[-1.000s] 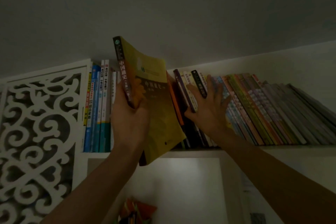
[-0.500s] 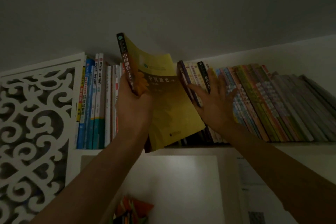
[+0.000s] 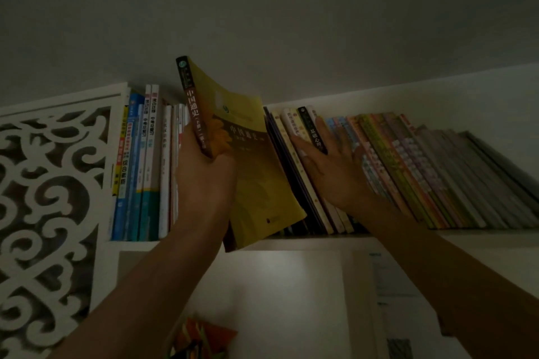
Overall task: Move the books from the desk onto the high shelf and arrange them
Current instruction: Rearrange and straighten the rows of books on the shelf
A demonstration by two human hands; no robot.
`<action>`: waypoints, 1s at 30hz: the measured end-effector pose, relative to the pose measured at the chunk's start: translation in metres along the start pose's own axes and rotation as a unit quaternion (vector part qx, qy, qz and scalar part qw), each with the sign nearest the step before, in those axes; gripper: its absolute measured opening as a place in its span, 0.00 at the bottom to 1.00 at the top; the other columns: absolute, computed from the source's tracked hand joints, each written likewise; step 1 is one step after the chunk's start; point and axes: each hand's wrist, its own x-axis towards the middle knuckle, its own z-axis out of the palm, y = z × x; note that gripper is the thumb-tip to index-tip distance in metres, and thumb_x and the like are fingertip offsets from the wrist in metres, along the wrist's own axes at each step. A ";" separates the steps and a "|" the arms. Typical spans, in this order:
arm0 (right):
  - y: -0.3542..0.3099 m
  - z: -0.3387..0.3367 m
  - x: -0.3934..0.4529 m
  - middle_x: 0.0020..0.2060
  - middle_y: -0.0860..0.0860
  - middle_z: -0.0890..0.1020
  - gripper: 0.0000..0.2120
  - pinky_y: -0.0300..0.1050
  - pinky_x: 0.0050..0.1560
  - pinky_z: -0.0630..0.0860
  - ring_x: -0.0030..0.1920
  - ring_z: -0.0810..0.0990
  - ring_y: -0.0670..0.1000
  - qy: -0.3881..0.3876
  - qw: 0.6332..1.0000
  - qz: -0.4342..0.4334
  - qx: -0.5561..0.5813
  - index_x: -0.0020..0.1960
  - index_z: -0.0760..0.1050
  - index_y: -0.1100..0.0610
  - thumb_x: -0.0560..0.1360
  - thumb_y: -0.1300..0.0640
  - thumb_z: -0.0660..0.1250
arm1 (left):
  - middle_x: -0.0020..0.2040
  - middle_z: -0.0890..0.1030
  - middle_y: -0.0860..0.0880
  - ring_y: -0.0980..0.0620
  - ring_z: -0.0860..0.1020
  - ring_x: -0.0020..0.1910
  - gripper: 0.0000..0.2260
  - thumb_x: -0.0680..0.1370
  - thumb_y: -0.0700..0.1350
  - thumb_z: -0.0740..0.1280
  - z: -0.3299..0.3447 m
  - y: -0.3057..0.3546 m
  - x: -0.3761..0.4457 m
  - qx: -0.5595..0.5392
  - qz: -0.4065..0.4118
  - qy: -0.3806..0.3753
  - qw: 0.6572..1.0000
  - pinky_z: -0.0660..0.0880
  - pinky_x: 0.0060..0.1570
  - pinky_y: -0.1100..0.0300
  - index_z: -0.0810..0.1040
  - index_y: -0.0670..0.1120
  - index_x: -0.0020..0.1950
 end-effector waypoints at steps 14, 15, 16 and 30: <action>0.000 -0.006 0.002 0.77 0.52 0.45 0.21 0.72 0.68 0.47 0.74 0.45 0.66 0.026 0.998 -0.003 -0.057 0.74 0.55 0.39 0.82 0.50 0.52 | 0.54 0.75 0.53 0.55 0.75 0.54 0.16 0.77 0.40 0.62 0.010 0.023 -0.001 -0.007 0.054 0.011 0.998 0.73 0.57 0.53 0.71 0.55 0.61; 0.001 -0.008 0.003 0.77 0.52 0.45 0.22 0.72 0.68 0.48 0.74 0.45 0.66 0.025 0.998 -0.002 -0.065 0.74 0.55 0.38 0.82 0.50 0.52 | 0.55 0.76 0.53 0.54 0.76 0.55 0.15 0.77 0.43 0.62 0.014 0.022 -0.001 -0.008 0.048 0.017 0.999 0.74 0.59 0.50 0.71 0.60 0.59; 0.000 -0.009 0.002 0.77 0.52 0.45 0.22 0.72 0.68 0.48 0.74 0.46 0.66 0.023 0.997 -0.001 -0.070 0.74 0.54 0.38 0.82 0.49 0.52 | 0.54 0.76 0.51 0.52 0.76 0.54 0.12 0.77 0.45 0.60 0.018 0.023 -0.002 -0.011 0.039 0.021 0.999 0.74 0.58 0.48 0.71 0.60 0.57; 0.001 -0.010 -0.003 0.76 0.48 0.39 0.29 0.70 0.68 0.37 0.74 0.38 0.63 -0.003 1.000 -0.007 -0.028 0.74 0.53 0.39 0.77 0.48 0.60 | 0.60 0.76 0.49 0.50 0.76 0.58 0.17 0.80 0.41 0.60 0.009 0.008 0.000 -0.031 -0.003 0.019 0.999 0.73 0.61 0.46 0.67 0.49 0.69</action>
